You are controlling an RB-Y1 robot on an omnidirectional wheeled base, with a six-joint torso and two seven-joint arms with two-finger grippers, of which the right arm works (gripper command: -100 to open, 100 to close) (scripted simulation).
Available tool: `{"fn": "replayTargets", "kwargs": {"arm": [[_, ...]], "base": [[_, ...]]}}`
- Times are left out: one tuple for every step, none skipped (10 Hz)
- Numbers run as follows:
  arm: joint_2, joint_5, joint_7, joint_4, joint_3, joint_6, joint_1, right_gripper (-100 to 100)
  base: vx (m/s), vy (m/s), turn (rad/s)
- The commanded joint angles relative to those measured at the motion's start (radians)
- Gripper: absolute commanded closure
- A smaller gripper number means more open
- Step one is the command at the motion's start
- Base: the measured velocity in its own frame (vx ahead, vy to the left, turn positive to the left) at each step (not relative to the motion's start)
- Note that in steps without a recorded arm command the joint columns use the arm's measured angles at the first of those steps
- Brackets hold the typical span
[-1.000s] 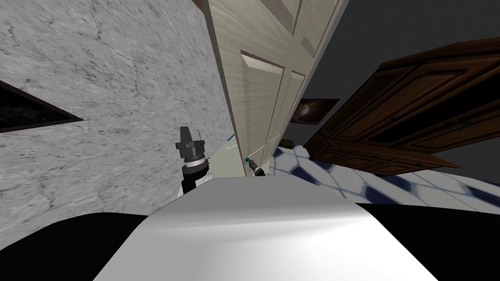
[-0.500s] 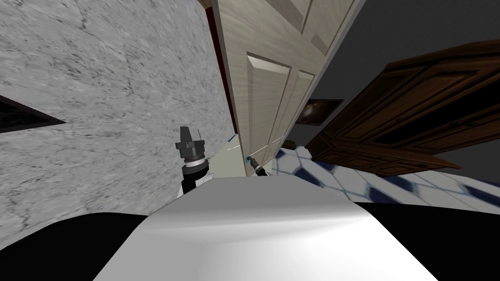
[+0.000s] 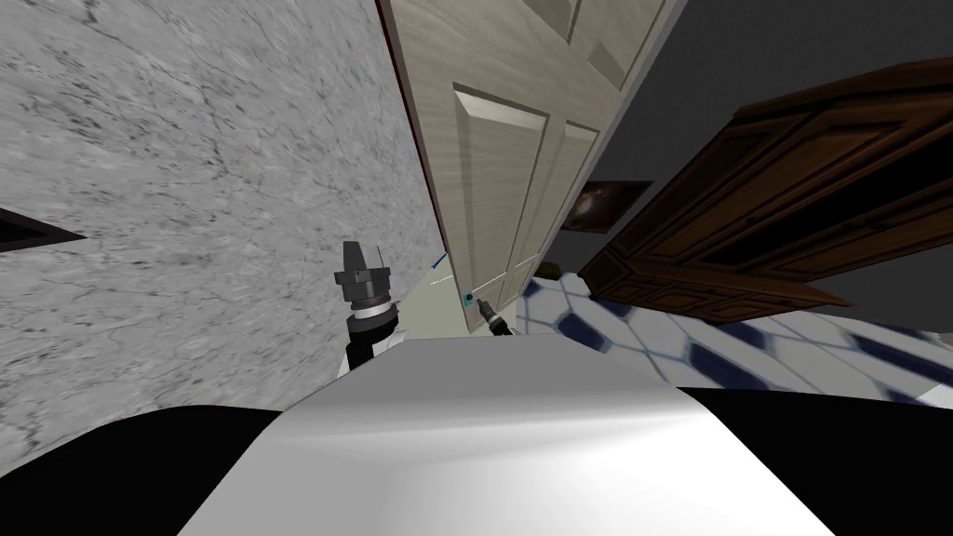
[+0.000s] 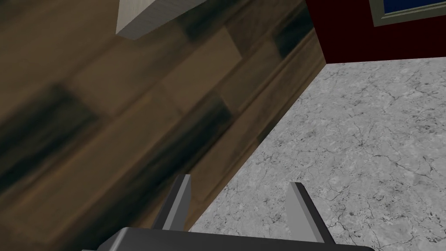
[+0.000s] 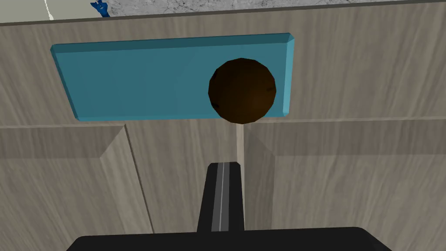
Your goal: Push the door open
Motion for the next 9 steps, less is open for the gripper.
{"fn": "replayTargets", "kwargs": {"arm": [[0.002,-0.002,-0.003,-0.010,0.004,0.005,0.005,-100],[0.005,-0.003,-0.005,-0.014,0.006,0.006,0.006,-100],[0.009,-0.005,-0.008,-0.019,0.009,0.007,0.009,-100],[0.013,-0.006,-0.010,-0.023,0.011,0.008,0.011,-100],[0.011,-0.005,-0.009,-0.016,0.009,0.006,0.007,-100],[0.009,-0.006,-0.007,-0.010,0.005,-0.001,0.007,-100],[0.008,-0.006,-0.006,-0.009,0.004,-0.002,0.006,-100],[0.009,-0.006,-0.004,-0.006,0.001,-0.005,0.006,-100],[0.010,-0.006,-0.003,-0.003,-0.001,-0.008,0.005,-100]], "base": [[-0.209,-0.068,-0.034],[-0.217,-0.071,-0.033],[-0.238,-0.073,-0.033],[-0.238,-0.079,-0.037],[-0.104,-0.036,-0.002],[0.102,0.095,0.042],[0.184,0.107,0.017],[0.186,0.101,0.022],[0.210,0.148,0.033]]}}
